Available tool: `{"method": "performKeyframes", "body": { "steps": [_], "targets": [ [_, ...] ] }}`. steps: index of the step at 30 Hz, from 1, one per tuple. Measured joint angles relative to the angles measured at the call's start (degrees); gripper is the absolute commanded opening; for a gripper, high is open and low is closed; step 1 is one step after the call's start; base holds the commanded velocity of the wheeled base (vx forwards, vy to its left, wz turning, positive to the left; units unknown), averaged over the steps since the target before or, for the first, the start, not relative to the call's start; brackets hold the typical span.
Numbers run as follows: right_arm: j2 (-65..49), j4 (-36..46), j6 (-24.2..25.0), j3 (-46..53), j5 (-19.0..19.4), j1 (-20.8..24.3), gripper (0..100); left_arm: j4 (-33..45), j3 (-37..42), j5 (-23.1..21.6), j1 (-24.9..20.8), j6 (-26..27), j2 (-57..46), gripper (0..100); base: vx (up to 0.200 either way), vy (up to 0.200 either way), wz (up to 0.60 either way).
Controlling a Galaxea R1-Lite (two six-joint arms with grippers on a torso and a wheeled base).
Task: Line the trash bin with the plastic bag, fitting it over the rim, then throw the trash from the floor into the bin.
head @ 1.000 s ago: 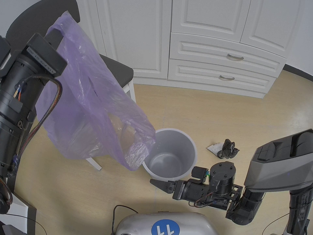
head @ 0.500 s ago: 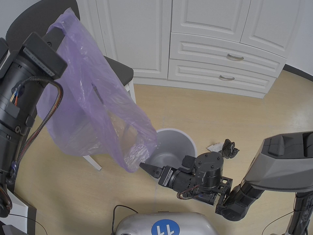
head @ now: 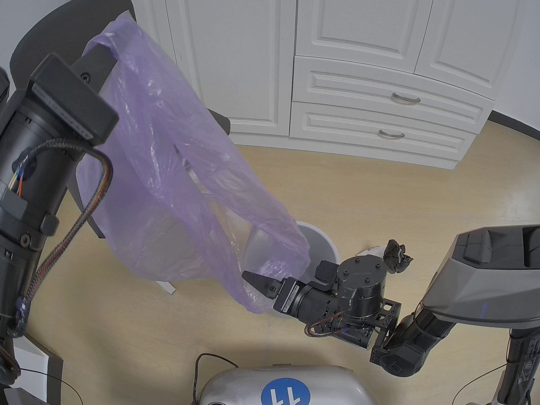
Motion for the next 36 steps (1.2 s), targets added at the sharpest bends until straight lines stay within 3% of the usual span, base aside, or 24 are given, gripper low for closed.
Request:
{"method": "performKeyframes", "body": {
  "steps": [2,3,24,31,36],
  "targets": [
    [0.1,0.0,0.0,0.0,-0.2,0.0,100,0.0,0.0,0.1,-0.4,0.0,0.0,0,0.0,0.0,0.0],
    [0.2,-0.1,0.0,0.0,-0.5,0.0,0,0.0,0.1,0.1,-0.5,0.0,0.0,0,0.0,0.0,0.0],
    [-0.5,0.2,-2.4,1.2,-1.6,-0.2,0,0.0,0.6,0.1,-1.0,0.0,0.7,0,0.0,0.0,0.0],
    [-2.5,1.6,-13.9,3.5,-1.5,-1.9,0,0.5,1.1,0.0,-0.6,-0.1,0.8,0,0.0,0.0,0.0],
    [-8.0,11.6,-20.9,5.4,-1.4,-4.2,0,1.0,1.8,0.0,-0.4,-0.1,0.9,0,0.0,0.0,0.0]
  ]
}}
